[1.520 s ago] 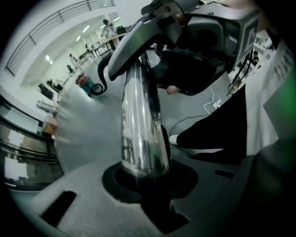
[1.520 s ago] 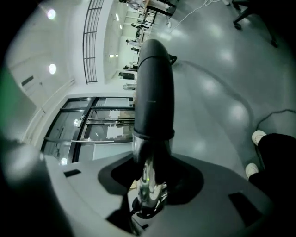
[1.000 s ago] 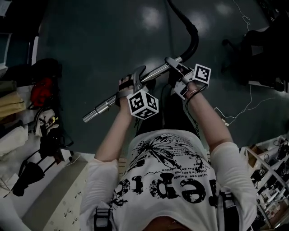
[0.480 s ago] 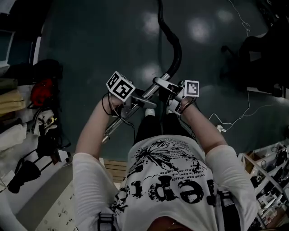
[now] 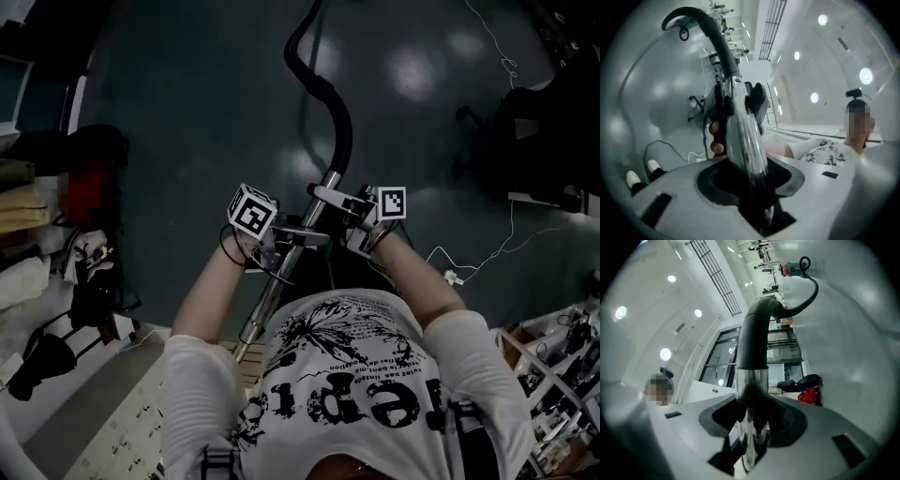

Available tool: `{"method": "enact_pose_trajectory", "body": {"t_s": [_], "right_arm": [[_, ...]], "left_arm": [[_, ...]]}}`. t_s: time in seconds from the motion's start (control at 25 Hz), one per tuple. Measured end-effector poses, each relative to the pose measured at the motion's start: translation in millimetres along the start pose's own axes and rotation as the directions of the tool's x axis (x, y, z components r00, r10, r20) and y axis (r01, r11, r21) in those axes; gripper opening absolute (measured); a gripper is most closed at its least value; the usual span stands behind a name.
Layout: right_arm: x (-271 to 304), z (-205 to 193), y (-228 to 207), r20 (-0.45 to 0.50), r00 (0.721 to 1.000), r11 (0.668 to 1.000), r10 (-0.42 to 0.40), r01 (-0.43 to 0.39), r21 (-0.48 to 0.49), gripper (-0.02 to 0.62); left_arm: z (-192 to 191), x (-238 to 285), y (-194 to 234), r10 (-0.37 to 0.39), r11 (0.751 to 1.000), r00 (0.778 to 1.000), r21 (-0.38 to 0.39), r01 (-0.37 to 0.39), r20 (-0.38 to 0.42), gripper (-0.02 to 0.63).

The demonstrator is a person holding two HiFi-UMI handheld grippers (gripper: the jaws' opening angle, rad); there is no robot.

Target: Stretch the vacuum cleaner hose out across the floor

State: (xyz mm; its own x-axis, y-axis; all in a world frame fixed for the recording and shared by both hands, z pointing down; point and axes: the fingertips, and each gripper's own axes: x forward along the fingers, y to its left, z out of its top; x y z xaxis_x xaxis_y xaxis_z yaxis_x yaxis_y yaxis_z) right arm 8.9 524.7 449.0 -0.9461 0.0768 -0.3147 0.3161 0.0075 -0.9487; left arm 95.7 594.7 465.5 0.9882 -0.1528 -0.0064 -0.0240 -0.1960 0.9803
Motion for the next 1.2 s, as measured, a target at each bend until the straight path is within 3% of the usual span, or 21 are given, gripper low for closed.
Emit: {"method": "enact_pose_trajectory", "body": {"t_s": [0.08, 0.16, 0.24, 0.4, 0.52, 0.6, 0.64, 0.72, 0.8, 0.84, 0.92, 1.04, 1.12, 1.2], "right_arm": [[0.9, -4.9, 6.3, -0.014, 1.000, 1.000, 0.019, -0.019, 0.000, 0.155], [0.0, -10.7, 8.1, -0.041, 0.999, 1.000, 0.012, -0.012, -0.007, 0.155], [-2.2, -14.9, 9.1, -0.058, 0.998, 1.000, -0.002, 0.001, -0.019, 0.155], [-2.4, -31.5, 12.1, -0.085, 0.996, 0.998, -0.036, 0.031, -0.059, 0.155], [3.8, -46.4, 10.4, -0.156, 0.969, 0.969, -0.191, 0.161, -0.187, 0.156], [3.7, -48.7, 2.7, -0.176, 0.907, 0.890, -0.383, 0.311, -0.335, 0.198], [0.6, -47.3, -2.6, -0.164, 0.859, 0.821, -0.486, 0.384, -0.423, 0.237], [-7.6, -41.7, -10.8, -0.096, 0.744, 0.651, -0.661, 0.506, -0.566, 0.317], [-13.7, -33.7, -13.4, 0.004, 0.635, 0.498, -0.773, 0.610, -0.616, 0.354], [-15.5, -29.3, -13.1, 0.054, 0.591, 0.442, -0.805, 0.658, -0.610, 0.354], [-20.3, -19.3, -13.5, 0.138, 0.527, 0.377, -0.839, 0.745, -0.550, 0.354], [-28.0, -7.2, -26.1, 0.180, 0.457, 0.350, -0.871, 0.835, -0.423, 0.353], [-19.0, -2.5, -38.7, 0.180, 0.423, 0.327, -0.888, 0.857, -0.398, 0.353], [-2.1, -4.4, -56.7, 0.164, 0.374, 0.274, -0.913, 0.860, -0.431, 0.353]], "left_arm": [[-3.1, 9.1, -13.1, -0.100, 0.994, 0.995, -0.032, 0.101, 0.023, 0.158], [-11.2, 21.2, -17.5, -0.117, 0.993, 0.993, 0.006, 0.118, -0.030, 0.152], [-18.6, 27.9, -12.5, -0.067, 0.997, 0.995, 0.040, 0.070, -0.080, 0.133], [-38.1, 25.9, -9.2, 0.039, 0.999, 0.992, 0.011, -0.038, -0.123, 0.089], [-56.0, 19.3, -10.9, 0.123, 0.992, 0.979, 0.014, -0.122, -0.163, 0.084], [-64.1, 13.2, -5.7, 0.180, 0.983, 0.968, 0.013, -0.181, -0.175, 0.081], [-67.1, 10.7, -2.0, 0.209, 0.978, 0.961, 0.017, -0.209, -0.179, 0.080], [-71.6, 5.9, 6.7, 0.276, 0.961, 0.942, 0.039, -0.273, -0.193, 0.080], [-72.4, -0.3, 15.1, 0.344, 0.939, 0.918, 0.059, -0.339, -0.197, 0.075], [-71.5, -4.1, 18.6, 0.375, 0.927, 0.907, 0.068, -0.369, -0.194, 0.074], [-69.4, -13.3, 26.0, 0.439, 0.899, 0.880, 0.088, -0.430, -0.183, 0.074], [-71.3, -30.0, 43.9, 0.555, 0.832, 0.815, 0.123, -0.541, -0.166, 0.074], [-77.6, -42.9, 58.4, 0.638, 0.770, 0.753, 0.151, -0.620, -0.163, 0.074], [-88.5, -58.2, 72.5, 0.717, 0.697, 0.677, 0.185, -0.692, -0.168, 0.071]]}}
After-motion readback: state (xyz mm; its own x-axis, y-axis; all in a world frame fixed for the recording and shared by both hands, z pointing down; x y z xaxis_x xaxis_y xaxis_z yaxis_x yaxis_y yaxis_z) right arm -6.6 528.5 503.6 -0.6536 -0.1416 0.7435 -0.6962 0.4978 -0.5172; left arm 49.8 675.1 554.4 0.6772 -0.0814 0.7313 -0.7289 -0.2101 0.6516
